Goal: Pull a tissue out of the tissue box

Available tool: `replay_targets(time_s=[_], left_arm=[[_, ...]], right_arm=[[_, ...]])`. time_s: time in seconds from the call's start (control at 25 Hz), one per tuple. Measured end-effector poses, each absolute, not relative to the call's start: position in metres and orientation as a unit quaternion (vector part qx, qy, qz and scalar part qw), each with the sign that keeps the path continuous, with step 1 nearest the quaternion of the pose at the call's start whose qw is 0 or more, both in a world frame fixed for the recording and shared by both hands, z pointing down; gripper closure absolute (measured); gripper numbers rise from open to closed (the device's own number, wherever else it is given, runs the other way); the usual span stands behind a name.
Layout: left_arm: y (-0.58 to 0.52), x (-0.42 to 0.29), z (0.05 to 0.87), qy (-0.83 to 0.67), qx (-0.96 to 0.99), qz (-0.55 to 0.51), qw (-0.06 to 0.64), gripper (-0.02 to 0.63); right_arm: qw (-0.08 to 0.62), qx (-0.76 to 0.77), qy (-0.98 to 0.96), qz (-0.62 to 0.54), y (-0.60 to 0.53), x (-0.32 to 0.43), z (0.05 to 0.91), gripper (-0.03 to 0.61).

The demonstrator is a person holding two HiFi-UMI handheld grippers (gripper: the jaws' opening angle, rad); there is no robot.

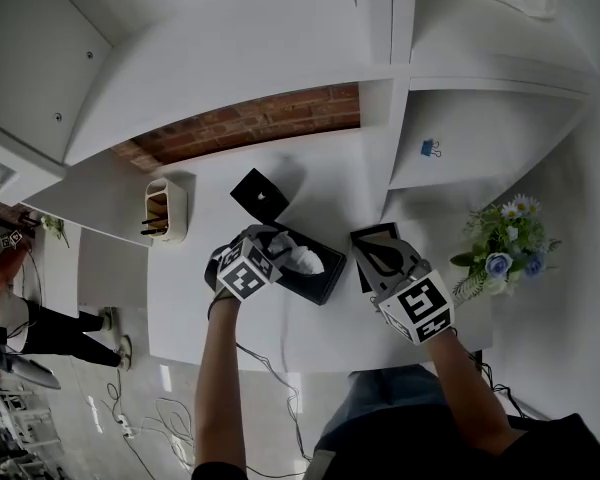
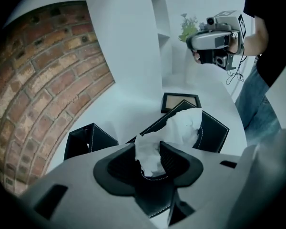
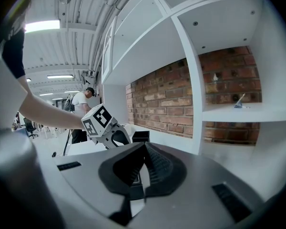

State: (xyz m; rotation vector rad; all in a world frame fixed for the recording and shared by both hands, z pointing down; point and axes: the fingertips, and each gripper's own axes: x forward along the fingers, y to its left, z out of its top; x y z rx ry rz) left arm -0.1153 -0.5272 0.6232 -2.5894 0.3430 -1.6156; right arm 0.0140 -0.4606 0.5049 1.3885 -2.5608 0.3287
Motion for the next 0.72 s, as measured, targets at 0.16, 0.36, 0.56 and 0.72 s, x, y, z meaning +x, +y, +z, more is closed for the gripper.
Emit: replay_targets(time_s=[0.16, 0.36, 0.56, 0.72], left_arm=[[-0.522, -0.115, 0.624, 0.109, -0.843, -0.525, 0.049, 0.511], [-0.515, -0.113, 0.619, 0.109, -0.85, -0.512, 0.051, 0.594], [-0.514, -0.11, 0.612, 0.118, -0.856, -0.5, 0.055, 0.597], [-0.521, -0.112, 0.603, 0.138, -0.859, -0.489, 0.058, 0.598]], right_arm=[[0.106, 0.472, -0.868, 0.113, -0.462, 0.014, 0.506, 0.58], [0.109, 0.47, -0.869, 0.113, -0.46, 0.012, 0.507, 0.58], [0.11, 0.468, -0.869, 0.112, -0.457, 0.01, 0.506, 0.58], [0.108, 0.472, -0.867, 0.113, -0.457, 0.012, 0.505, 0.58]])
